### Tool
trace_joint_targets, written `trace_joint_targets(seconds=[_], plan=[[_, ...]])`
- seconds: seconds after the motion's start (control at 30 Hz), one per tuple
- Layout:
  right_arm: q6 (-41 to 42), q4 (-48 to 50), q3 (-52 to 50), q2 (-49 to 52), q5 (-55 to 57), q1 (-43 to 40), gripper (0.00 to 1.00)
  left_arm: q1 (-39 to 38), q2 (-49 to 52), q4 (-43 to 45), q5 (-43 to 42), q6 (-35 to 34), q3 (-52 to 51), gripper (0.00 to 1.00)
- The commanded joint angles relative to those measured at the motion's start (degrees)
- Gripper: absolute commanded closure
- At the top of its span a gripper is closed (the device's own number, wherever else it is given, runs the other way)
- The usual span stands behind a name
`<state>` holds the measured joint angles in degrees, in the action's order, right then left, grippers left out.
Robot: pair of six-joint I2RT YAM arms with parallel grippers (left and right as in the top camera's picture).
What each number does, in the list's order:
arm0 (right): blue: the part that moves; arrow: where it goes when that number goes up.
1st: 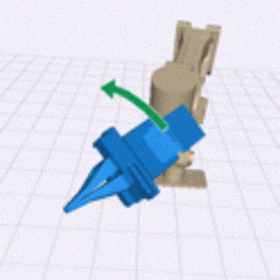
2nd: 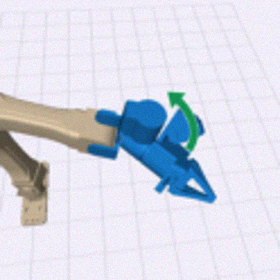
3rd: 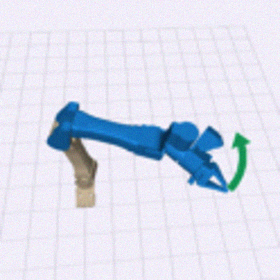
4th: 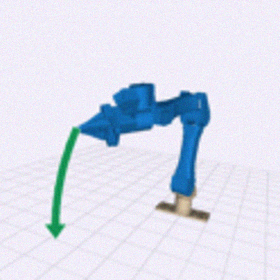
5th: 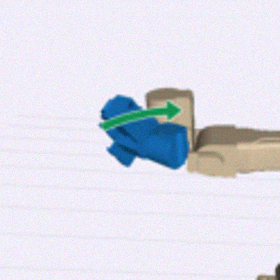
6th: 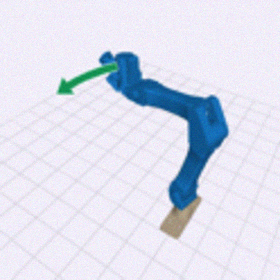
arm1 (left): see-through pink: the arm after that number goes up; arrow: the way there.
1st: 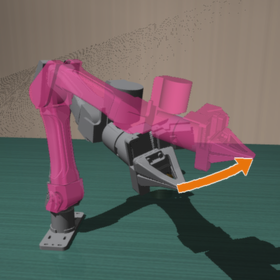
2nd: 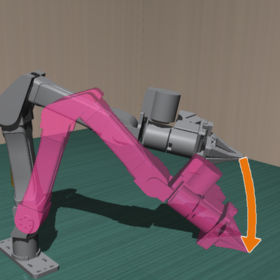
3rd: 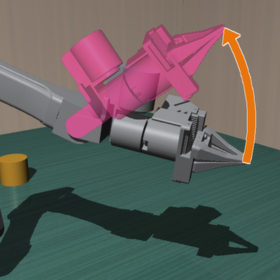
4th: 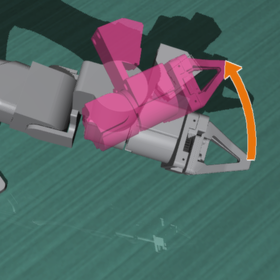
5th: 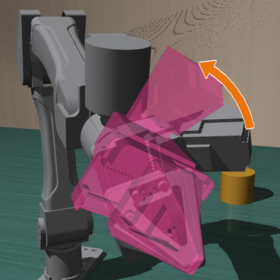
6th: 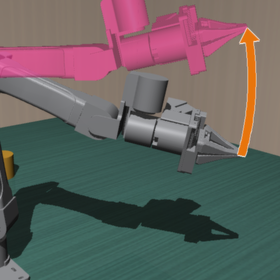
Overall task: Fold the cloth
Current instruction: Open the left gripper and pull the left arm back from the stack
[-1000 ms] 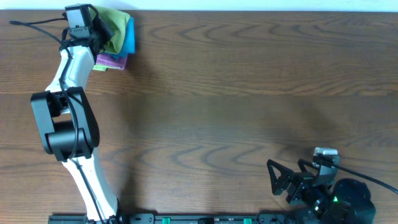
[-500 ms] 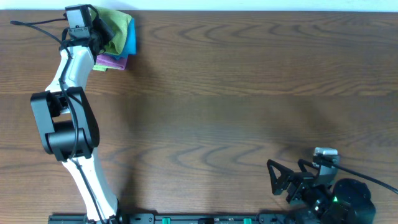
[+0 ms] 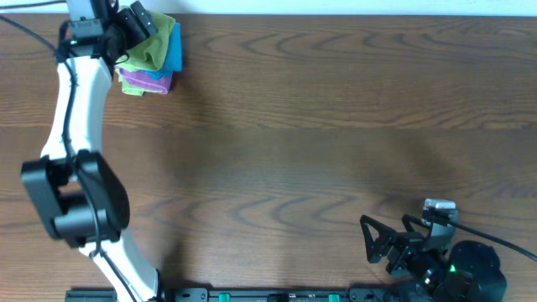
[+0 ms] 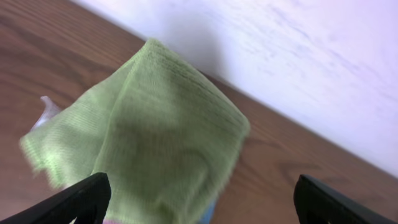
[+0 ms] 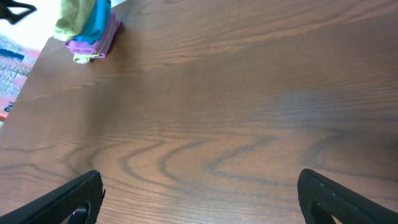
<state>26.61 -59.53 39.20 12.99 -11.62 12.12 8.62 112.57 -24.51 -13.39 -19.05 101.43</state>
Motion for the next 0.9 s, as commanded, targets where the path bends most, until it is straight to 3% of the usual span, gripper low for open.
trace_joint_targets(seconds=[0.0, 0.47, 0.7, 0.87], plan=[[0.79, -0.13, -0.22, -0.24, -0.24, -0.48, 0.01, 0.35, -4.79, -4.28, -0.2, 4.11, 1.6, 0.05], [0.79, -0.13, -0.22, -0.24, -0.24, -0.48, 0.01, 0.39, -22.86, -28.02, 0.68, 4.11, 1.6, 0.05], [0.79, -0.13, -0.22, -0.24, -0.24, -0.48, 0.01, 0.35, -28.44, -48.81, 1.75, 10.05, 1.53, 0.05], [0.79, -0.13, -0.22, -0.24, -0.24, -0.48, 0.01, 0.35, -34.49, -59.01, 2.64, 13.88, 1.14, 0.05]])
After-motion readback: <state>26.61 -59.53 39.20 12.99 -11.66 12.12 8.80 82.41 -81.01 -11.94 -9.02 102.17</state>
